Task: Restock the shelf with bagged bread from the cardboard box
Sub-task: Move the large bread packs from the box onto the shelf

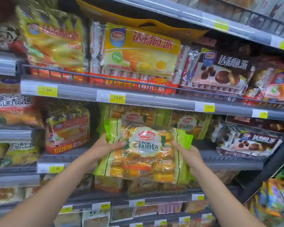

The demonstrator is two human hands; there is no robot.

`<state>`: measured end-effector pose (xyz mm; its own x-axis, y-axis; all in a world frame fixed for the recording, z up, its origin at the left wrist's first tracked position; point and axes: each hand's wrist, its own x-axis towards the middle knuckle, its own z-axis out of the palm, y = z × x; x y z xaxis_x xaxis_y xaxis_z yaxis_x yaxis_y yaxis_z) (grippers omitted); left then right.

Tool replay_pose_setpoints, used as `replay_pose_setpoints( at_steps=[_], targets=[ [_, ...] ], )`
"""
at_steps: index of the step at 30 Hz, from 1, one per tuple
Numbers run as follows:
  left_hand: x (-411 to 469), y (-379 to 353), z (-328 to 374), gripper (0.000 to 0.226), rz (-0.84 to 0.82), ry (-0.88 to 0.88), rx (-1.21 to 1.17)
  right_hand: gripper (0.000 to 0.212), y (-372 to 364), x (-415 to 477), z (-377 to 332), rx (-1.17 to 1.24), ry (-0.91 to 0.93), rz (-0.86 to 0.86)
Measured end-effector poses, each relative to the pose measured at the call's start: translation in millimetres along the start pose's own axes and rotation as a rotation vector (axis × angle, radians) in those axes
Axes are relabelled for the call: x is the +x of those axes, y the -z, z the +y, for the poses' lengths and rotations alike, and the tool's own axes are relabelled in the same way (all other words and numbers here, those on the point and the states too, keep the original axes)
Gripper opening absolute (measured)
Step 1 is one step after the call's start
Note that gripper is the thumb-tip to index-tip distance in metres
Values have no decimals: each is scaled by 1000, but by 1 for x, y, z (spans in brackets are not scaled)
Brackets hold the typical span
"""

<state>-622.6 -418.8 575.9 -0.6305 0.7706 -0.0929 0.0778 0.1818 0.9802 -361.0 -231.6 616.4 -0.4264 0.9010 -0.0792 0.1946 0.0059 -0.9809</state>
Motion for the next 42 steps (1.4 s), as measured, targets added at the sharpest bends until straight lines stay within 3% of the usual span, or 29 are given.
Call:
replay_pose_setpoints(
  at_steps=[6,10,12,18,20,22,24,26,28,30,31,33,38,40,42],
  targets=[
    [32,9,15,117,140,-22,48,40,-19,36,-10,-6,76,-34],
    [64,19,21,103,229,22,56,100,-35,80,-27,2,68,-31],
    [79,21,23,93,260,15,27,109,-44,100,-33,-10,56,-26],
    [96,15,11,88,257,-118,77,97,-65,140,-11,26,12,-3],
    [98,16,-4,98,245,-78,161,87,-66,141,6,-14,-12,13],
    [91,17,-11,93,248,29,258,78,-65,142,18,-28,-31,8],
    [78,18,-11,92,259,23,357,69,-60,137,21,-100,-25,30],
    [66,16,-20,93,346,-110,520,59,-55,127,22,-242,75,214],
    [55,12,-35,87,448,-308,758,51,-50,111,28,-341,318,370],
    [46,4,-43,74,439,-474,998,35,-51,94,38,-435,501,220],
    [43,-2,-46,73,405,-514,1061,29,-55,89,43,-518,507,93],
    [44,-11,-53,84,363,-488,1076,25,-64,85,55,-706,443,-46],
    [55,-20,-56,124,460,-352,953,27,-79,92,60,-843,404,-26],
    [62,-16,-56,129,458,-264,969,29,-83,97,60,-864,408,-22],
    [68,-13,-54,119,435,-168,986,30,-89,105,60,-886,407,-12]
  ],
)
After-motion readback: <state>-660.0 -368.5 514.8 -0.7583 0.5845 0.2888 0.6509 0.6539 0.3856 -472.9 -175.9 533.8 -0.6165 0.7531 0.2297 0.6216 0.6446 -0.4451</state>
